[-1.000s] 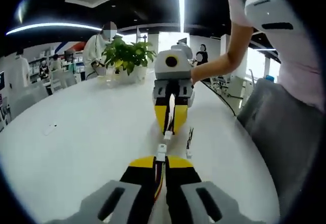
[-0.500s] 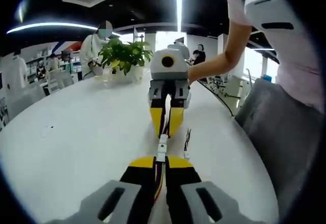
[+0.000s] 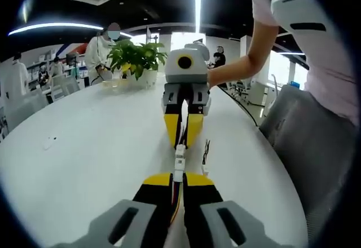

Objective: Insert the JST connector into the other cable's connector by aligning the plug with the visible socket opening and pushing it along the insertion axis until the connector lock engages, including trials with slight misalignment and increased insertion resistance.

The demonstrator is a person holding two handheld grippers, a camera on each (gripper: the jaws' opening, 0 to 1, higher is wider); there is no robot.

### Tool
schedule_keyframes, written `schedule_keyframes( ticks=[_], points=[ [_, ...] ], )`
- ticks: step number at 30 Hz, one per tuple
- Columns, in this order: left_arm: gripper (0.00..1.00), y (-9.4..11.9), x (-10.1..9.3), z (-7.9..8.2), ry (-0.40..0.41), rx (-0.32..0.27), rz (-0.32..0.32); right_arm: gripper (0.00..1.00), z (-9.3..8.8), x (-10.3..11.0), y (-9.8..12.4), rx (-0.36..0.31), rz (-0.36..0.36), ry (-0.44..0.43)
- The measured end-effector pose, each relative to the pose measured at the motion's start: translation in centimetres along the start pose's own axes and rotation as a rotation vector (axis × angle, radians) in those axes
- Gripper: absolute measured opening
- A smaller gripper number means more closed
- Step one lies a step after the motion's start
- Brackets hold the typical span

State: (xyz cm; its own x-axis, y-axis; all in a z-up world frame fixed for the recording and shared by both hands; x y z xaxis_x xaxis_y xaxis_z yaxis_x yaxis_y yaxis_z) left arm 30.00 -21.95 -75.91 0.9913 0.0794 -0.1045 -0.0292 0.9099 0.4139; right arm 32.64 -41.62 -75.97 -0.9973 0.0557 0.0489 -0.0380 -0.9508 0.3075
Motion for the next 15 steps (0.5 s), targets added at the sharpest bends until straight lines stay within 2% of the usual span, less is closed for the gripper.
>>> schedule_keyframes(
  ticks=[15],
  points=[
    [0.0,-0.24,-0.2,0.07,-0.001,0.03,-0.015,0.03,-0.13,0.33,-0.22,0.027,0.016,0.023]
  ],
)
Point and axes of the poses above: the point that each gripper's makers call its tool centre point, and the gripper's own axes: y roughly backward along the fingers, x roughly to its left, z roughly out of its top, the point moved 10 cm from there along y, roughly backward along the fingers, and after that the axes turned 9 degrees about -z, right-handed, at the moved point
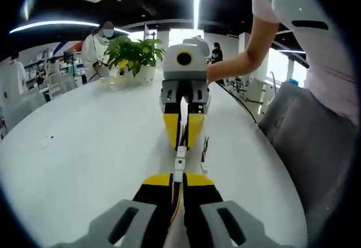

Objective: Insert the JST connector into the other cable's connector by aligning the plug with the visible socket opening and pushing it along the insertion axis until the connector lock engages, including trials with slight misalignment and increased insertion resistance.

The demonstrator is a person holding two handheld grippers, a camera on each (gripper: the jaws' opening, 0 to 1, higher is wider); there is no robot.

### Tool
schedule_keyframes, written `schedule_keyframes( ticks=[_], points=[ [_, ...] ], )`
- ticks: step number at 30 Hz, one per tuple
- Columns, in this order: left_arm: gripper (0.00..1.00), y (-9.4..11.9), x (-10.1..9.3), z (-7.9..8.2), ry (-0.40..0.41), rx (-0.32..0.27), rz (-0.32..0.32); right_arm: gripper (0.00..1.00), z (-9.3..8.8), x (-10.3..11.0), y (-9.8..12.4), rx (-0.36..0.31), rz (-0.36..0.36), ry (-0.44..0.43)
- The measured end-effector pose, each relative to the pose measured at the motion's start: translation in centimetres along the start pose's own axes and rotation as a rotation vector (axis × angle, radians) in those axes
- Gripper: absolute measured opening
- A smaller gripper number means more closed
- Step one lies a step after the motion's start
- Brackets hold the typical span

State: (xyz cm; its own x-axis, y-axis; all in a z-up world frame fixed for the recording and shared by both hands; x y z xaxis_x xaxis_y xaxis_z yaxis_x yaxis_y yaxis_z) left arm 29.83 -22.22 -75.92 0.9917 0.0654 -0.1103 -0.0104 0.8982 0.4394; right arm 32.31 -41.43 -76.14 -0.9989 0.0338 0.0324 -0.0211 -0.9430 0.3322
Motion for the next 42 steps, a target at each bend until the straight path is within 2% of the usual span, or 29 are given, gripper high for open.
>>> schedule_keyframes(
  ticks=[10,21,24,35,42],
  points=[
    [0.0,0.0,0.0,0.1,-0.004,0.032,-0.006,0.03,-0.3,0.0,-0.1,0.043,0.009,0.013],
    [0.0,-0.4,0.1,0.4,-0.024,0.016,-0.019,0.03,-0.4,-0.1,-0.2,0.051,0.016,0.012],
    [0.0,-0.3,0.2,0.4,-0.023,-0.01,-0.026,0.03,-0.4,-0.2,0.1,0.035,0.019,-0.008],
    [0.0,0.3,0.5,0.2,0.03,-0.169,-0.044,0.03,-0.3,-0.8,0.8,-0.076,0.037,-0.101],
    [0.0,0.1,0.3,0.4,0.012,-0.181,-0.068,0.03,-0.4,-0.7,0.8,-0.088,0.05,-0.119]
  ],
)
Point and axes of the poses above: the point that each gripper's makers call its tool centre point, and the gripper's own axes: y roughly backward along the fingers, x roughly to its left, z roughly out of its top, the point moved 10 cm from there along y, roughly backward along the fingers, and after that the axes turned 9 degrees about -z, right-handed, at the moved point
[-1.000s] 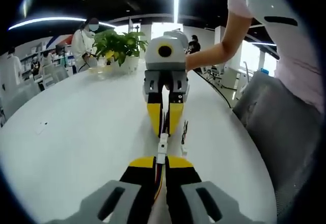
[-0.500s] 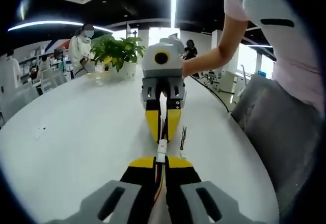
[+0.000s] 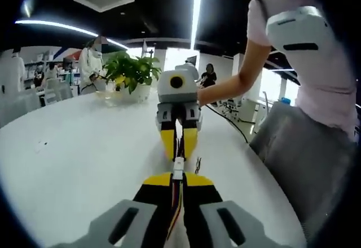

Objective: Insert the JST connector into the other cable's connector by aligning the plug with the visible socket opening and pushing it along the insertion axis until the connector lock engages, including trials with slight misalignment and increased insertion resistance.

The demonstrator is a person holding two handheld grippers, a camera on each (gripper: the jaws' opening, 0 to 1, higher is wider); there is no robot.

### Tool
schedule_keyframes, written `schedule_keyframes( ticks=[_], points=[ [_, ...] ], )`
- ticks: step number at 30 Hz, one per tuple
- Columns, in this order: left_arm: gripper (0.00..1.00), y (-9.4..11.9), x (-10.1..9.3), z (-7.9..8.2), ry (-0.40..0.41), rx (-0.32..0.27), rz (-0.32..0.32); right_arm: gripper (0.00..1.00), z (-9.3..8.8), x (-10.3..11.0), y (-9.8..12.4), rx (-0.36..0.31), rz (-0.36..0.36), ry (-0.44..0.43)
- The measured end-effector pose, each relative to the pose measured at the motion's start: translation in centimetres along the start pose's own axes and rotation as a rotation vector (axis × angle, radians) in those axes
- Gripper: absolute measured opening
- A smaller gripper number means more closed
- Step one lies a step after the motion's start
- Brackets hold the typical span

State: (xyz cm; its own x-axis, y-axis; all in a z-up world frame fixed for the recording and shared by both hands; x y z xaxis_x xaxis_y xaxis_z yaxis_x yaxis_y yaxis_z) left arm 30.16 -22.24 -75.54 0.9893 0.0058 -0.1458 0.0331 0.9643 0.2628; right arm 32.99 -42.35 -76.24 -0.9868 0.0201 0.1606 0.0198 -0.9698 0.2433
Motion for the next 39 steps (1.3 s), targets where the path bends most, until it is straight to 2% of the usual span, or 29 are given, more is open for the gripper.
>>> schedule_keyframes(
  ticks=[4,10,18,26,29,39],
  points=[
    [0.0,-0.1,0.1,0.1,-0.002,-0.014,-0.004,0.03,-0.1,-0.1,0.1,-0.015,-0.003,-0.007],
    [0.0,-0.5,0.3,-0.4,-0.01,0.007,-0.018,0.03,-0.9,-0.2,0.0,-0.009,-0.007,-0.014],
    [0.0,-0.9,1.3,-1.6,-0.004,0.025,0.011,0.03,-1.9,-1.1,-0.6,0.004,-0.025,0.023],
    [0.0,-1.0,2.1,-2.9,0.002,0.063,0.05,0.04,-3.1,-1.9,-1.5,0.027,-0.044,0.041],
    [0.0,-1.1,2.1,-3.3,0.02,0.07,0.05,0.04,-3.6,-1.9,-1.7,0.031,-0.041,0.047],
    [0.0,-1.3,2.1,-4.2,-0.014,0.139,0.046,0.04,-4.1,-1.2,-2.3,0.088,-0.028,0.097]
  ],
)
Point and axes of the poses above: the point that each gripper's makers call its tool centre point, and the gripper's own axes: y roughly backward along the fingers, x roughly to its left, z roughly out of its top, the point moved 10 cm from there along y, roughly backward along the fingers, and after that the axes turned 9 degrees about -z, right-handed, at the moved point
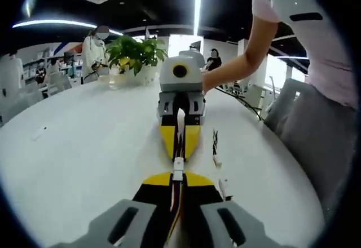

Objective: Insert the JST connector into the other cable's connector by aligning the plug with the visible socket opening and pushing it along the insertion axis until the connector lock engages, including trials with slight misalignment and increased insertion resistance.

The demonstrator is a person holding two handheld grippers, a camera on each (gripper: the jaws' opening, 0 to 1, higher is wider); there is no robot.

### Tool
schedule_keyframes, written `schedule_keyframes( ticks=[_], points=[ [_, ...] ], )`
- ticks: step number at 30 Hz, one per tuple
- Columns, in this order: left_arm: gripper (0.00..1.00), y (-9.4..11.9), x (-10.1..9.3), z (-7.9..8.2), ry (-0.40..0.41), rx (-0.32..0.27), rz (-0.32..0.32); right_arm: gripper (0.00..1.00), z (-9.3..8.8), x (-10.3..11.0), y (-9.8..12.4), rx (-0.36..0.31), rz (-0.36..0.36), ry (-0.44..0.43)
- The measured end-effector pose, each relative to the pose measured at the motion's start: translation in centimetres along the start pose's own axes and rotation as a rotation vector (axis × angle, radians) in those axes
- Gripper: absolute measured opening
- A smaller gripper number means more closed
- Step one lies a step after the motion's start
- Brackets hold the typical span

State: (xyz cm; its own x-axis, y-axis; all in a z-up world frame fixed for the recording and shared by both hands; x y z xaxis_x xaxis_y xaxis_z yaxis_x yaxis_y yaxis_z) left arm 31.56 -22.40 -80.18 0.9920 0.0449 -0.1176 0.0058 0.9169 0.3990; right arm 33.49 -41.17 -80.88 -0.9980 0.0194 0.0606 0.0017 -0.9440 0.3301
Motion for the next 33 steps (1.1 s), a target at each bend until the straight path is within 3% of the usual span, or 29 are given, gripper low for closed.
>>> schedule_keyframes(
  ticks=[8,16,22,29,33],
  points=[
    [0.0,-0.1,-0.1,0.0,0.0,0.01,0.009,0.05,-0.3,0.1,0.2,-0.006,-0.013,-0.025],
    [0.09,0.0,-0.6,0.5,-0.002,0.041,0.03,0.08,0.0,0.4,0.5,-0.022,-0.031,-0.043],
    [0.1,0.8,-1.2,1.4,-0.011,0.012,0.064,0.09,1.0,0.8,1.1,-0.038,-0.05,-0.025],
    [0.12,1.4,-3.7,2.6,-0.02,-0.063,0.058,0.13,2.0,2.7,2.4,-0.066,-0.043,-0.034],
    [0.14,1.1,-5.6,1.8,-0.01,-0.049,0.047,0.14,1.4,4.3,2.6,-0.056,-0.024,-0.043]
  ],
)
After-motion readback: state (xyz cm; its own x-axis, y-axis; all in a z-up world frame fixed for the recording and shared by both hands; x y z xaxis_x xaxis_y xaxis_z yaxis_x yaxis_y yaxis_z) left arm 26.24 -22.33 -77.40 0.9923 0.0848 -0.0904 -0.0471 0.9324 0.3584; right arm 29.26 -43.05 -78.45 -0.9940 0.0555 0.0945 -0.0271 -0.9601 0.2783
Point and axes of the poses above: the point that each gripper's makers call its tool centre point, and the gripper's own axes: y roughly backward along the fingers, x roughly to its left, z roughly out of its top, the point moved 10 cm from there along y, roughly backward along the fingers, and after that the axes turned 9 degrees about -z, right-handed, at the moved point
